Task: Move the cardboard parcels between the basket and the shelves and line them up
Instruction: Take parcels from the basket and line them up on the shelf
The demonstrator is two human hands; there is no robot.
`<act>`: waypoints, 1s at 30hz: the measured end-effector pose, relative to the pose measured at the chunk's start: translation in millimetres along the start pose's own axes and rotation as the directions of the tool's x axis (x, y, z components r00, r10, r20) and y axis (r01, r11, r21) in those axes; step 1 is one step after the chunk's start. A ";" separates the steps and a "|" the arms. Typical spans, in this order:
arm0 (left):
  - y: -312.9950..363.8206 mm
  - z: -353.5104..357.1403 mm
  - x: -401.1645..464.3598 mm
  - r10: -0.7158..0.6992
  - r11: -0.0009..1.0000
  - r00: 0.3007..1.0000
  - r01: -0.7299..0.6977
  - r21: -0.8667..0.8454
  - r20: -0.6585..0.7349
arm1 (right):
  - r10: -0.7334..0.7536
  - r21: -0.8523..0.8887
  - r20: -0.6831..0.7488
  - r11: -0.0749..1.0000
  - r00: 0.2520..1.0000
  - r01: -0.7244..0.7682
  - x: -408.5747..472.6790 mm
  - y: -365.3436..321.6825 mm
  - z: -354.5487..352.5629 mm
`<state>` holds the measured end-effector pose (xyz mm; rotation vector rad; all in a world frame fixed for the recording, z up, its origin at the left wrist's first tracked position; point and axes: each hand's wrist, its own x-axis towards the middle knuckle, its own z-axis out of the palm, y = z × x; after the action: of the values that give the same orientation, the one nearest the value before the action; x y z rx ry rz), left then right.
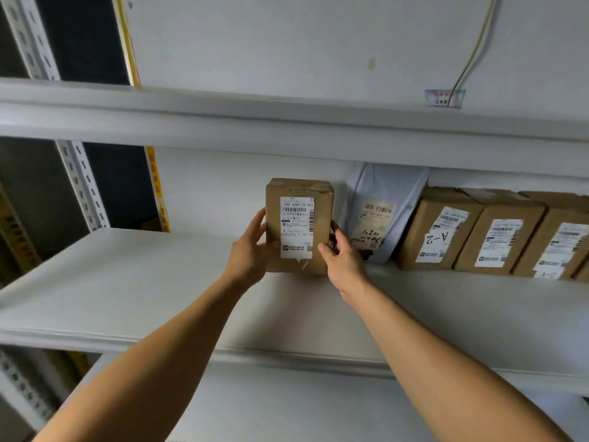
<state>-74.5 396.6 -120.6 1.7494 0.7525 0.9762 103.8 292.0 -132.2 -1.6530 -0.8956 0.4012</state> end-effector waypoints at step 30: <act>-37.7 35.0 76.8 0.015 0.999 0.993 -0.011 -0.038 0.113 | 0.081 -0.072 -0.177 0.993 0.981 -0.095 69.4 41.2 3.2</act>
<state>-8.6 457.8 -142.2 1.7631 0.6469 0.8858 160.9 342.9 -158.1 -1.7760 -0.7185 0.2793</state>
